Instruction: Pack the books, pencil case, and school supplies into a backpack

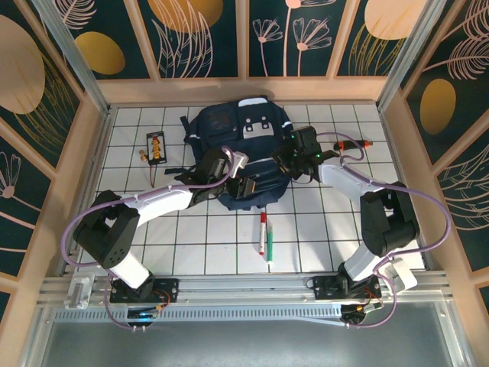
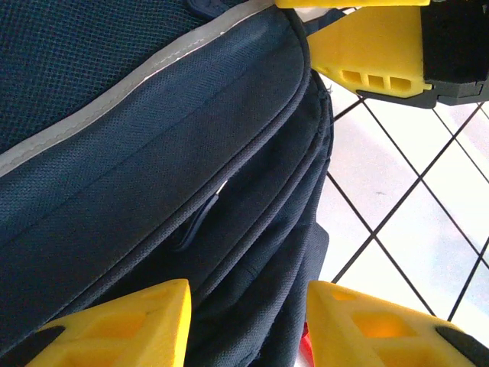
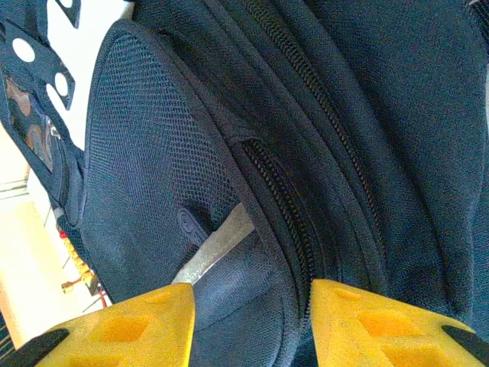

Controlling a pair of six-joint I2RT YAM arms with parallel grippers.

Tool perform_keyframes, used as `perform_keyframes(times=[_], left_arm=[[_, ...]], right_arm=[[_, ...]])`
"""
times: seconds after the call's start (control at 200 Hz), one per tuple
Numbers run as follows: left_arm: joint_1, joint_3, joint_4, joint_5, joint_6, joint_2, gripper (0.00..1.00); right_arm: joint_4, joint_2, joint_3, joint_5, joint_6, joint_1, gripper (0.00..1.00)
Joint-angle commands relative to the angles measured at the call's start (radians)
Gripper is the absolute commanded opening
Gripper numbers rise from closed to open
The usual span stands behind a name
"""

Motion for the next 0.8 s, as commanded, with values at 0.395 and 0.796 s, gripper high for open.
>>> perform_keyframes(times=[0.395, 0.796], left_arm=[[-0.02, -0.019, 0.026, -0.033, 0.042, -0.006, 0.45], [-0.024, -0.013, 0.055, -0.052, 0.059, -0.011, 0.46]], right_arm=[[0.042, 0.027, -0.019, -0.022, 0.045, 0.028, 0.42], [0.298, -0.052, -0.06, -0.118, 0.145, 0.031, 0.21]])
